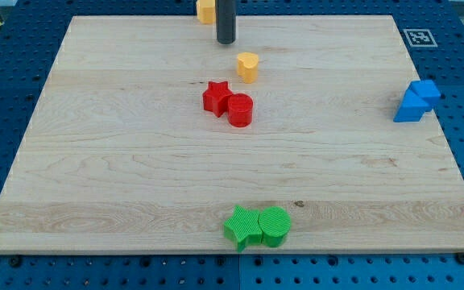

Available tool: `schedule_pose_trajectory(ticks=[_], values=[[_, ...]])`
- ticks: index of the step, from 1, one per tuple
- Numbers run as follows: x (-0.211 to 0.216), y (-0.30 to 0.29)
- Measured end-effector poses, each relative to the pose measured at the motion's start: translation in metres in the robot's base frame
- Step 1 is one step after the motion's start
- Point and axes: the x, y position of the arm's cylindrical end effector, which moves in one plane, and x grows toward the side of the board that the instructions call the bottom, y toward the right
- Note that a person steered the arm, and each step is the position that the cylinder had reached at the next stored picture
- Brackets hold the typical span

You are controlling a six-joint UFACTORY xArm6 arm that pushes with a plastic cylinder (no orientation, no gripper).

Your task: Push the yellow heart close to the red circle

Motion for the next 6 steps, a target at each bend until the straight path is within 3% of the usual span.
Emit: schedule_pose_trajectory(ticks=[3,6], values=[[-0.002,0.004],[0.037,0.027]])
